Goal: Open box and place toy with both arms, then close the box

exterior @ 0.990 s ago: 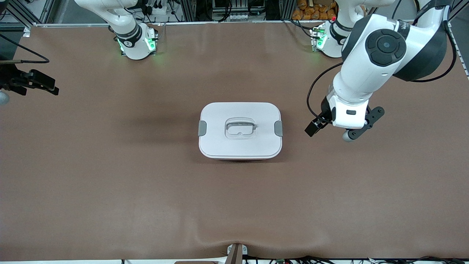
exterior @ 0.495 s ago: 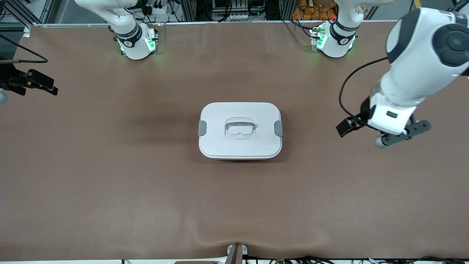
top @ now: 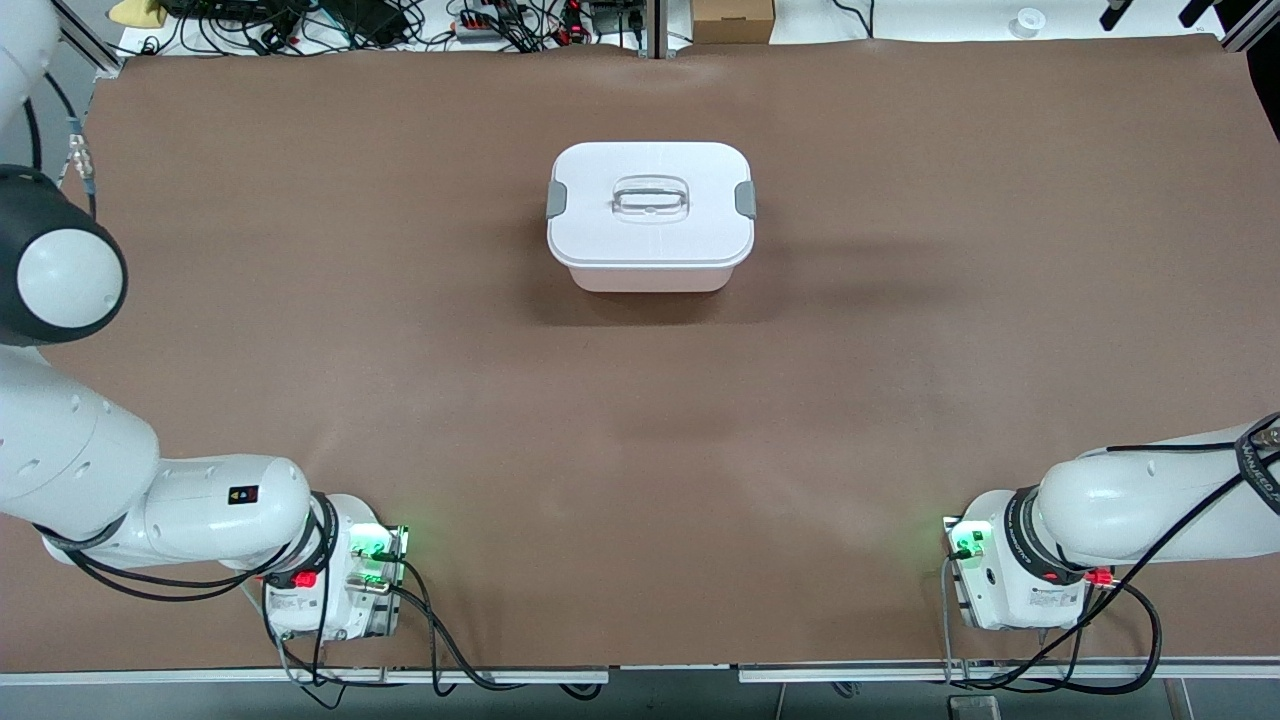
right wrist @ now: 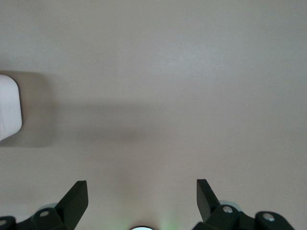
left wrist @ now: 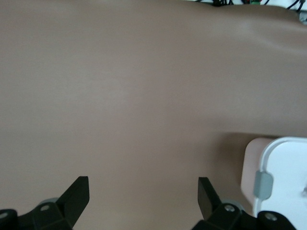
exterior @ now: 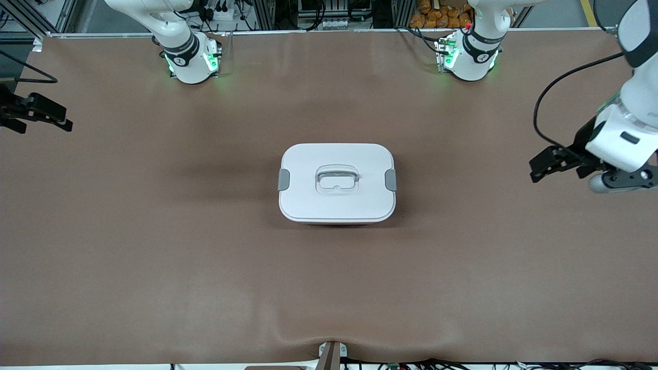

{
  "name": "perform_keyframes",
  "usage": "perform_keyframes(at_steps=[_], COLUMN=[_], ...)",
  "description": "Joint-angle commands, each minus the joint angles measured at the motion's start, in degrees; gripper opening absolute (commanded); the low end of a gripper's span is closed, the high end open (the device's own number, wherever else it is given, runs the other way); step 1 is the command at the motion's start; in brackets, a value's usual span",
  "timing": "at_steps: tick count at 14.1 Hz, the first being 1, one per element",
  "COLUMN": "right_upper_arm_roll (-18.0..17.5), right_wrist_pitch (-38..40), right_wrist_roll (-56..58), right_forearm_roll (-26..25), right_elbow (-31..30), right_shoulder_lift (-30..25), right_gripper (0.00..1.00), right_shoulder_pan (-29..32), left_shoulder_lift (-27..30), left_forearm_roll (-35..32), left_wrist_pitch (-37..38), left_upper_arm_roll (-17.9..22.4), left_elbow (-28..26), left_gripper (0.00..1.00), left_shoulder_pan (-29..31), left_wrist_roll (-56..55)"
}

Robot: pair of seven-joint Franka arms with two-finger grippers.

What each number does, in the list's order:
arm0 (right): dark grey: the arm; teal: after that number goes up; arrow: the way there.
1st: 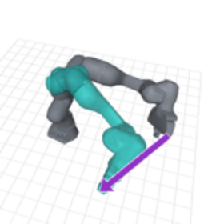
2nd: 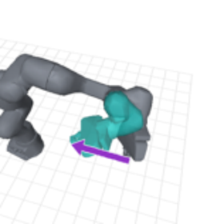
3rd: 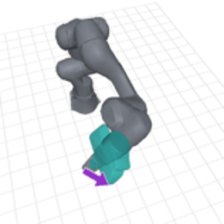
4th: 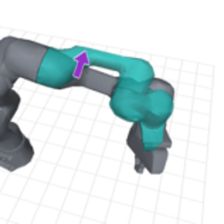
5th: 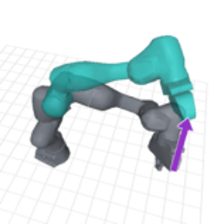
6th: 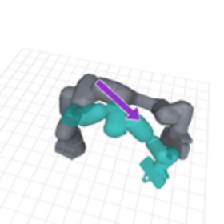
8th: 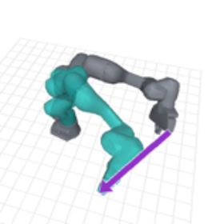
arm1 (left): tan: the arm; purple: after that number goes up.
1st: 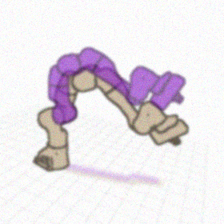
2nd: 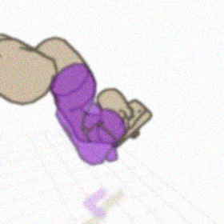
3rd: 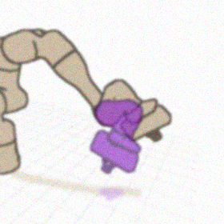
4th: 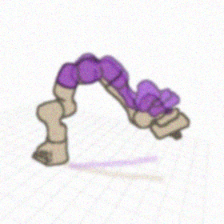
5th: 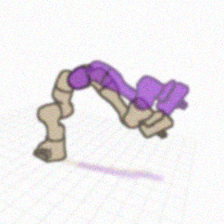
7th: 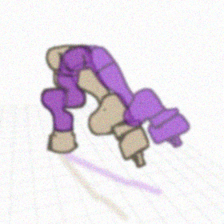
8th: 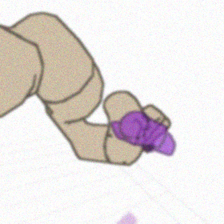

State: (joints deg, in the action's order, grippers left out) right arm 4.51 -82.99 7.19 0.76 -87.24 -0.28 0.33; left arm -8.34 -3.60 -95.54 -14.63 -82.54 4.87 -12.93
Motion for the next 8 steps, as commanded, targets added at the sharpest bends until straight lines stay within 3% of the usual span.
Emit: perform_keyframes(at_steps=[1, 5, 8], right_upper_arm_roll=[-0.55, -0.81, -0.81], right_wrist_pitch=[0.55, 0.38, 0.29], right_wrist_roll=[2.83, 2.74, 1.95], right_forearm_roll=[0.73, 0.82, 0.82], right_elbow=[0.76, 0.76, 0.84], right_shoulder_lift=[0.02, 0.19, 0.19], right_gripper=[1.00, 1.00, 1.00], right_shoulder_pan=[1.52, 0.90, -0.06], left_shoulder_lift=[3.93, 8.07, 12.80], left_forearm_roll=[1.92, 7.80, 8.34], left_wrist_pitch=[3.95, 7.03, 8.18], left_upper_arm_roll=[-0.49, -0.57, -0.83], left_elbow=[-1.04, -2.88, -7.09], left_gripper=[1.00, 1.00, 1.00], left_shoulder_pan=[1.45, 6.19, 6.47], left_wrist_roll=[1.94, 2.12, 2.29])
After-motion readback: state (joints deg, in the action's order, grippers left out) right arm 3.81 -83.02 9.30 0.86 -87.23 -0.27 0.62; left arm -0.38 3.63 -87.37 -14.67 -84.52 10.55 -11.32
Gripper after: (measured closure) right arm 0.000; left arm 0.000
